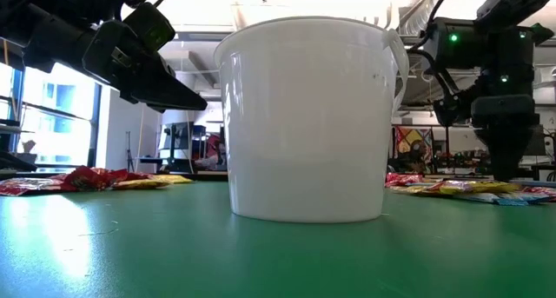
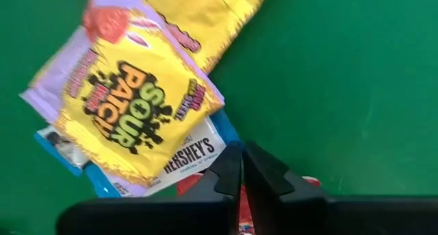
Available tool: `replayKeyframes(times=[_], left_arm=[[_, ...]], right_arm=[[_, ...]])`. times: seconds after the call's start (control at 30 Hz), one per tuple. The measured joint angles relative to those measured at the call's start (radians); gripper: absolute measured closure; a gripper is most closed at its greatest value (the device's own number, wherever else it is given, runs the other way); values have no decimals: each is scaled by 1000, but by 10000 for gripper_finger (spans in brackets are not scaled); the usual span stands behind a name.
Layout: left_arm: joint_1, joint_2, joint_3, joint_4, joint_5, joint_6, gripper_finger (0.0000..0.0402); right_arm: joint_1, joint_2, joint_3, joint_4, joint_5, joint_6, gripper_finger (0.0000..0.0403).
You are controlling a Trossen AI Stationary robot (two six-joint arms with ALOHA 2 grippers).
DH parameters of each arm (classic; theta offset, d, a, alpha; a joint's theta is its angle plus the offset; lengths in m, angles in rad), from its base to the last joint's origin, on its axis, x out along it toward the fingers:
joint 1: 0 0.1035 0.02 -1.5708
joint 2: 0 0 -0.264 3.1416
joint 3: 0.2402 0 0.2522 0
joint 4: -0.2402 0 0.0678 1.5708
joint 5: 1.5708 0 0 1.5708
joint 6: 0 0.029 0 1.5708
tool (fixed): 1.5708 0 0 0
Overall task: Sort candy by brand, put in halloween buckets
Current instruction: Put the white chocolate into the black bucket
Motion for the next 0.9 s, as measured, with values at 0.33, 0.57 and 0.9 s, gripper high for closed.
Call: replayKeyframes(times=[0.33,0.57,0.9], left_arm=[[0,0,0,0,0,0,385],[0,0,0,0,0,-1,385],[0,0,0,0,0,-1,385]], right_arm=[[36,0,102,-84,99,-24,403],[107,0,199,-144,217,-3,403],[190,-1,272,-169,284,21,403]])
